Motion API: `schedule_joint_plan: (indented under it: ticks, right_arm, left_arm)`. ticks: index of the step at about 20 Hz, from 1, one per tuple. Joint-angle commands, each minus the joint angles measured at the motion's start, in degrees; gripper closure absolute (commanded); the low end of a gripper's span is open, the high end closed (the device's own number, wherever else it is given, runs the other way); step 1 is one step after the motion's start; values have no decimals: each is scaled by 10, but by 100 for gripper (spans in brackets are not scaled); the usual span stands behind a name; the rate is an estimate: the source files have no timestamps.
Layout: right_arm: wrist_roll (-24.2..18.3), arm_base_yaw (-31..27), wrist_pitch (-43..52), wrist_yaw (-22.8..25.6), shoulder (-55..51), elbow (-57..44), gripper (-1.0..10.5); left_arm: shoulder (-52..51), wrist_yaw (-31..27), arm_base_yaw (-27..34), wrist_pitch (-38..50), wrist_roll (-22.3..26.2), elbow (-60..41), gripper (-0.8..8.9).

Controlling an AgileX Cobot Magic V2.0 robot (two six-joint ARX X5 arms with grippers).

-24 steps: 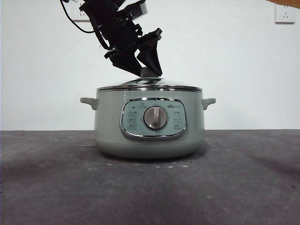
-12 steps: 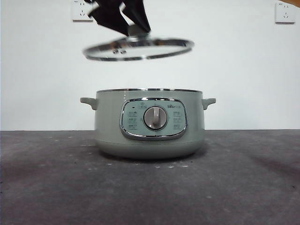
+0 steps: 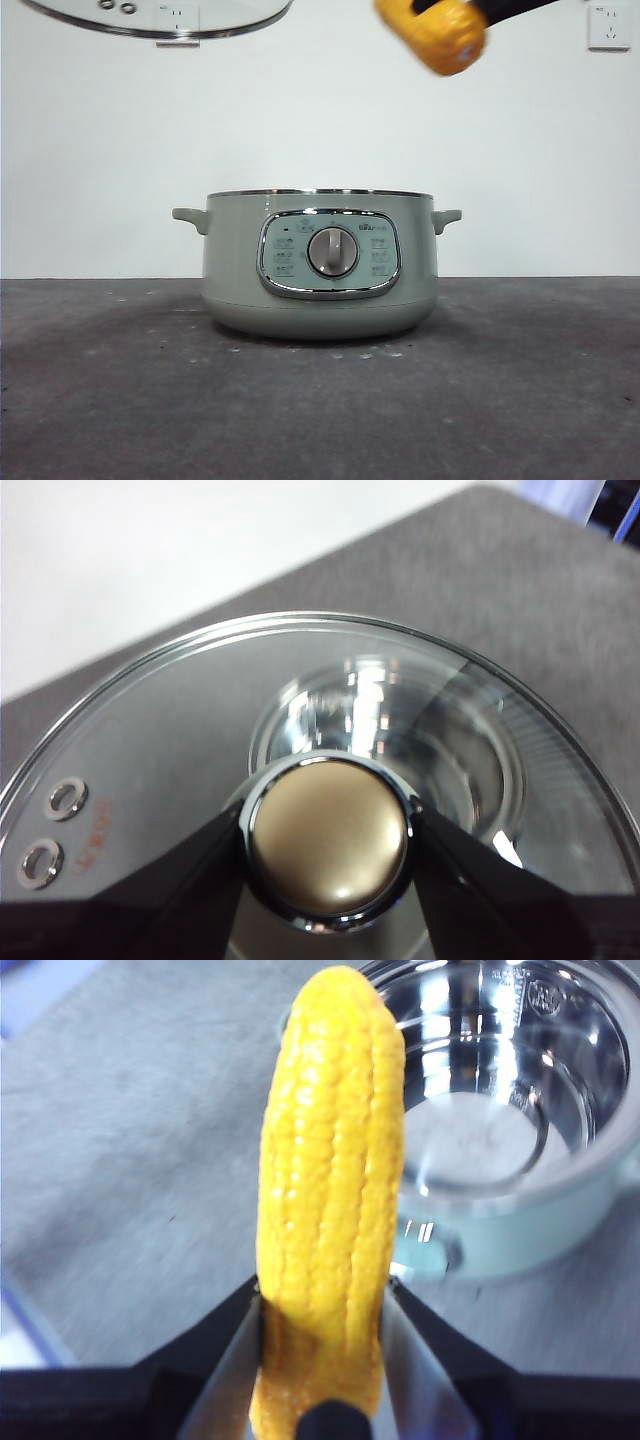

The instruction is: Pick up the corn,open the lid,put the corn in the pot,close the lid

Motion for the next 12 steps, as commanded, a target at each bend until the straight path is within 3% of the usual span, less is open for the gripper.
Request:
schedule_joint_plan:
  ticks: [1, 8, 12]
  right_arm:
    - [-26, 0, 3, -2, 78, 78, 959]
    - [-57, -16, -101, -2, 358, 376, 959]
    - [-76, -20, -185, 19, 511, 542, 959]
  left_arm:
    - [-43, 8, 5, 28, 12, -37, 821]
    - [-206, 6, 6, 63, 7, -231, 821]
    - [-270, 6, 6, 50, -2, -269, 821]
